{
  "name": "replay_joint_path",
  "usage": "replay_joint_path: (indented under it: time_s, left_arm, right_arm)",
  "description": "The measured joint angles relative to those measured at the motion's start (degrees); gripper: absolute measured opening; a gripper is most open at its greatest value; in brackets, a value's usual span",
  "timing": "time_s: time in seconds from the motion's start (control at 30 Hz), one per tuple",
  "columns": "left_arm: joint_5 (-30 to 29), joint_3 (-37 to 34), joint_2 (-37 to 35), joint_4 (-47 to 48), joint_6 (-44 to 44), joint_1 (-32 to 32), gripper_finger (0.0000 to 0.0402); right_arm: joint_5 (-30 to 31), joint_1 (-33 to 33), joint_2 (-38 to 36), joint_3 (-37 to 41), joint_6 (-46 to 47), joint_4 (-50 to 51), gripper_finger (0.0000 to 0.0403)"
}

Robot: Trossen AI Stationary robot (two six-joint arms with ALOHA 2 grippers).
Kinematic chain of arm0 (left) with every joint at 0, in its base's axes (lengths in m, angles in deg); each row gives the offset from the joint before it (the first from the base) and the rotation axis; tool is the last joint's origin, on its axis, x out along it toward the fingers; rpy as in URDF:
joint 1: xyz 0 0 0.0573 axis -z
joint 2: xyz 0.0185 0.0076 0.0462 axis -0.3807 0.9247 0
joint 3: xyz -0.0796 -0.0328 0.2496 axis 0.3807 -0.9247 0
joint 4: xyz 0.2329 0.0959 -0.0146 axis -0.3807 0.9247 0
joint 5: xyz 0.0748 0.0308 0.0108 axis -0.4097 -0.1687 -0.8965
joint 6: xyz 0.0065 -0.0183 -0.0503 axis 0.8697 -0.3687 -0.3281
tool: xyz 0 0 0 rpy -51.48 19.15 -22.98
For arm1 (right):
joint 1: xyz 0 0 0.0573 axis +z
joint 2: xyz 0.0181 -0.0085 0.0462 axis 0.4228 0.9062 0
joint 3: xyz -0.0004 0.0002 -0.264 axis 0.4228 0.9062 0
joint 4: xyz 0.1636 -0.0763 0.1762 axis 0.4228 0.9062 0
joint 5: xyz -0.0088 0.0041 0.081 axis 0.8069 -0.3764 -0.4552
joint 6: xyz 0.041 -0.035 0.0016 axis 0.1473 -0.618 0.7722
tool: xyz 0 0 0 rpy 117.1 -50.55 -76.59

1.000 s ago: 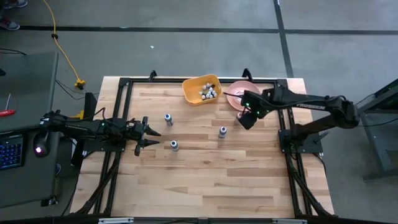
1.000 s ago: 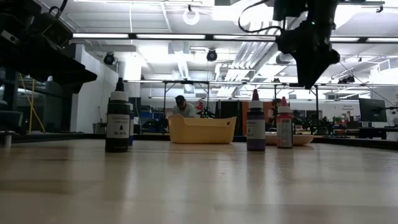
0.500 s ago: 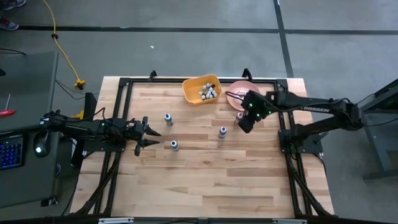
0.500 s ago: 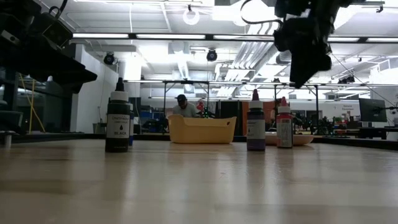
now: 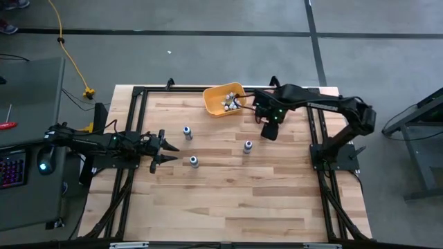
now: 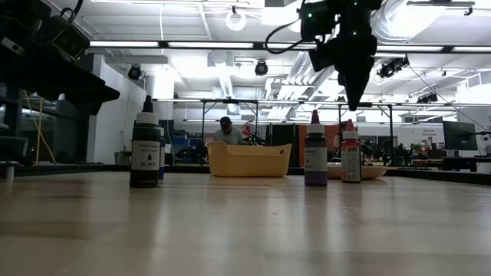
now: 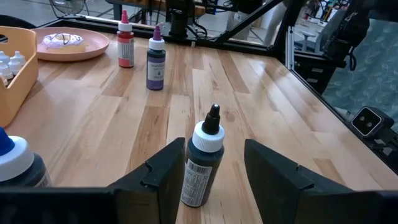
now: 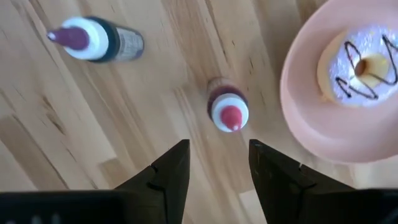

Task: Pick & Place food coloring
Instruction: Put the large pink food coloring bottle into the yellow bin

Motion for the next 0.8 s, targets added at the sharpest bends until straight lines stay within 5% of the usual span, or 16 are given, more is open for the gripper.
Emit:
replay_joint_path:
  time_s: [0.47, 0.8]
  left_arm:
    - [0.0, 0.0, 0.0, 0.0, 0.0, 0.0, 0.0163]
    - [0.0, 0.0, 0.0, 0.0, 0.0, 0.0, 0.0163]
  right_arm:
    - [3.1, -0.8, 0.7, -0.1, -15.2, -2.6, 0.0232]
    - [0.6, -1.5, 0.6, 5.6, -24.0, -8.2, 0.0237]
